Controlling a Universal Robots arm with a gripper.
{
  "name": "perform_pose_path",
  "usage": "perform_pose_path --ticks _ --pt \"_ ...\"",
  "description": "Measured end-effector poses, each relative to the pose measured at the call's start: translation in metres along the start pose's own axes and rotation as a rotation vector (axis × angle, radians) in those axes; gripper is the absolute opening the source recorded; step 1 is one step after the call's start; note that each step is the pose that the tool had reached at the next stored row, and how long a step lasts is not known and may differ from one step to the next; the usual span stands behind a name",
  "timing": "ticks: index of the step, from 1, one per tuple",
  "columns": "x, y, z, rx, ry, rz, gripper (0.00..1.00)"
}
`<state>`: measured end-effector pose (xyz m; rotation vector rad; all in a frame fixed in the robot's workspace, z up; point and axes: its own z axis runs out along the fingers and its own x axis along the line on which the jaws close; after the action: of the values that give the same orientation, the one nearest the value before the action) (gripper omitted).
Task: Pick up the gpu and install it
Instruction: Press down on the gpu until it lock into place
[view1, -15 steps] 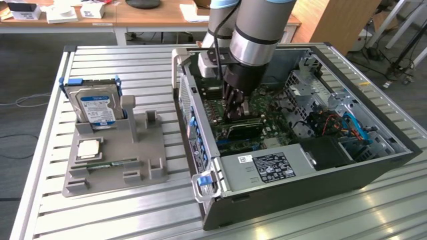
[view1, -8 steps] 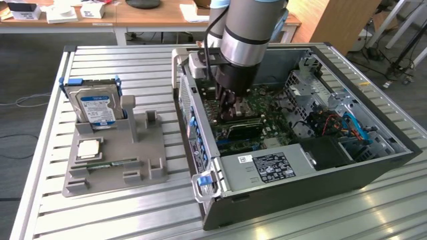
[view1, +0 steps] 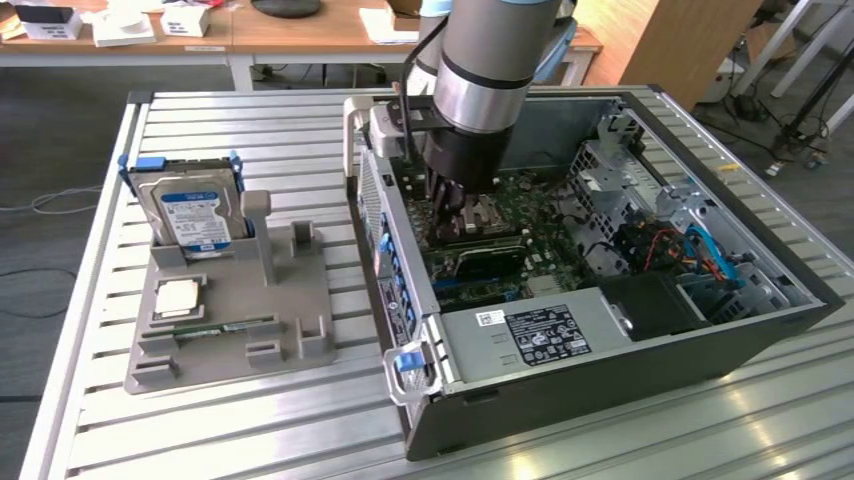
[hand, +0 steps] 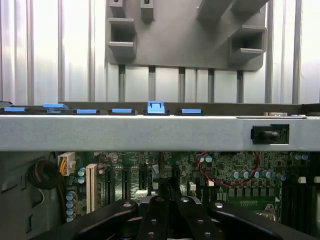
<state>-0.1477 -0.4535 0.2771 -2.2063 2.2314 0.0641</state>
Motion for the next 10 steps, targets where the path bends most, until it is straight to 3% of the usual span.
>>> perform_pose_path --ticks 4,10 --pt "0.0 0.0073 0.0002 0.0026 -0.0001 0.0 0.11" --pt "-0.0001 0.0118 0.0004 0.0033 -0.0001 0.0 0.11"
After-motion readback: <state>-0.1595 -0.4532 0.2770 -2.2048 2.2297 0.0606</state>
